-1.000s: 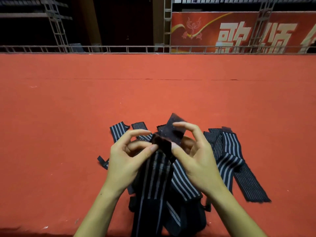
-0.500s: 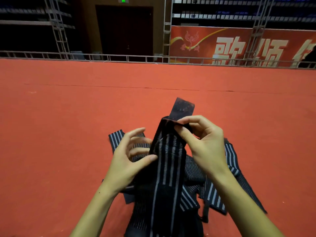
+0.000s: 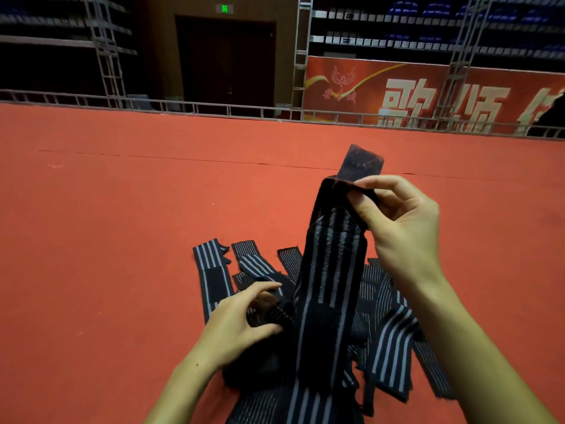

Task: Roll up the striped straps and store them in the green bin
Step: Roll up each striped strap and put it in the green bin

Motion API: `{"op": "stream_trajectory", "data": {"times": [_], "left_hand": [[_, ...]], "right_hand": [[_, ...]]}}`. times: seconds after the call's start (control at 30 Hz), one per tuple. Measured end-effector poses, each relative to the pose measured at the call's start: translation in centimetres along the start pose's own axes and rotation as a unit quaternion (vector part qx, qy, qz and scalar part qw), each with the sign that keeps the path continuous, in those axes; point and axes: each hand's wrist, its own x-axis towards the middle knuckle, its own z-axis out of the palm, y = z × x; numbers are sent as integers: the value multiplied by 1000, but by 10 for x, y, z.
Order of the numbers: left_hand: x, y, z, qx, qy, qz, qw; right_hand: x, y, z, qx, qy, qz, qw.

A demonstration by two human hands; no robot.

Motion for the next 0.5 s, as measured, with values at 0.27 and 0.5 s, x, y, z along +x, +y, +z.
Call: {"op": "stream_trajectory", "data": {"times": [0.27,0.5], "left_hand": [[16,22,3,-84,57,53,993],[27,8,-9,-67,105,36,992]], "right_hand": [[23,-5,-5,-1,5,-20,1000],[55,-11,-19,-29,27,-38,999]]}}
